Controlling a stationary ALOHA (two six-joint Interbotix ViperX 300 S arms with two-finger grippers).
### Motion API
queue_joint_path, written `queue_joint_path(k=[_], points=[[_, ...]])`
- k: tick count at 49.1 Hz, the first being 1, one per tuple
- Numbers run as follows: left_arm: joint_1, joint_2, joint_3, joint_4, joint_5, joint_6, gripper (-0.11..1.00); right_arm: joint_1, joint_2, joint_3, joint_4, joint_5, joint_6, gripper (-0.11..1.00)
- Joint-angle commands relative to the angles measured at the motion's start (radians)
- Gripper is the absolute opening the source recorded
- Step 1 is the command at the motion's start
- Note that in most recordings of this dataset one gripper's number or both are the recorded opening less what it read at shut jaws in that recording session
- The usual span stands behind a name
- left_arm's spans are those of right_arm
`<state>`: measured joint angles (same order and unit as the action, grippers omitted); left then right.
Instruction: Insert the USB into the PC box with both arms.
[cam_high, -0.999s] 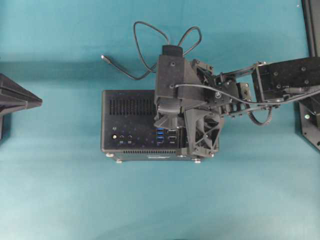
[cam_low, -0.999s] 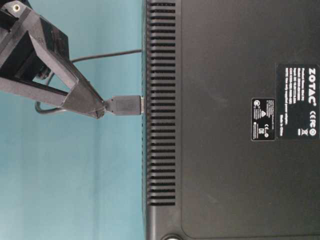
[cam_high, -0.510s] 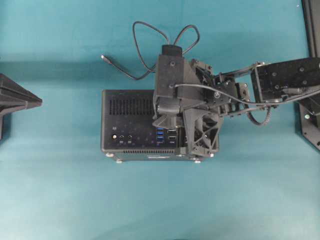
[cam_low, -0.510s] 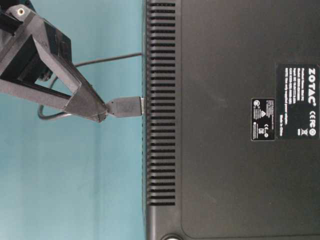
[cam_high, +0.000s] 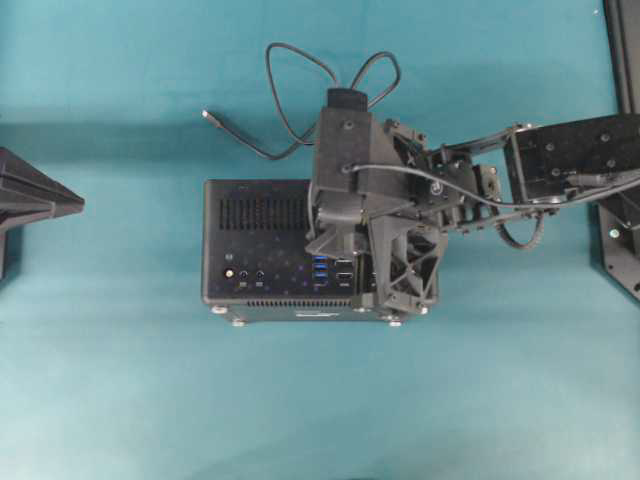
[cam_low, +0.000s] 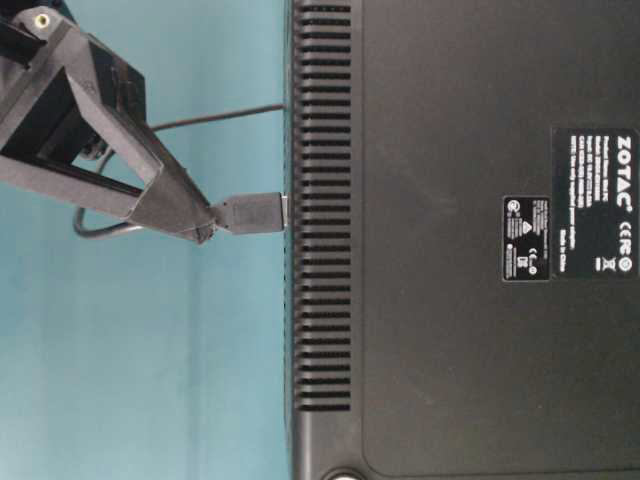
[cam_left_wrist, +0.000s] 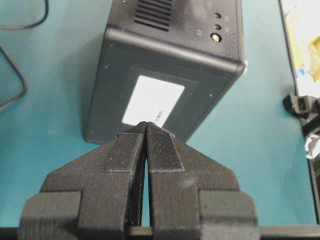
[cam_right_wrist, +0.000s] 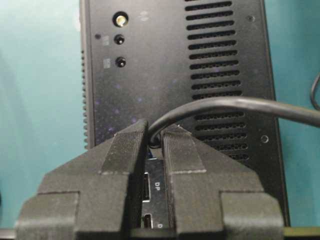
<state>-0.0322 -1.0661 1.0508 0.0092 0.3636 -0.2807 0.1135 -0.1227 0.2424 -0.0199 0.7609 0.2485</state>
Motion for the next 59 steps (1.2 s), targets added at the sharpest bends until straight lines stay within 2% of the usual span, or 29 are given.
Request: queue_joint_path(k=[1, 8, 19, 34, 59], points=[[-0.002, 0.005, -0.012, 0.002, -0.006, 0.000, 0.00, -0.003, -0.002, 0.005, -0.002, 0.009, -0.002, 0.08], [-0.002, 0.005, -0.011, 0.002, -0.006, 0.000, 0.00, 0.017, -0.002, 0.008, 0.009, 0.009, 0.006, 0.08], [-0.002, 0.005, -0.009, 0.002, -0.006, 0.000, 0.00, 0.058, 0.000, 0.009, 0.060, -0.008, 0.012, 0.08], [-0.003, 0.003, -0.009, 0.002, -0.005, 0.000, 0.00, 0.026, 0.006, 0.020, 0.041, -0.029, 0.002, 0.08], [-0.003, 0.005, -0.006, 0.002, -0.006, 0.000, 0.00, -0.006, 0.006, 0.037, 0.038, -0.055, 0.005, 0.08]])
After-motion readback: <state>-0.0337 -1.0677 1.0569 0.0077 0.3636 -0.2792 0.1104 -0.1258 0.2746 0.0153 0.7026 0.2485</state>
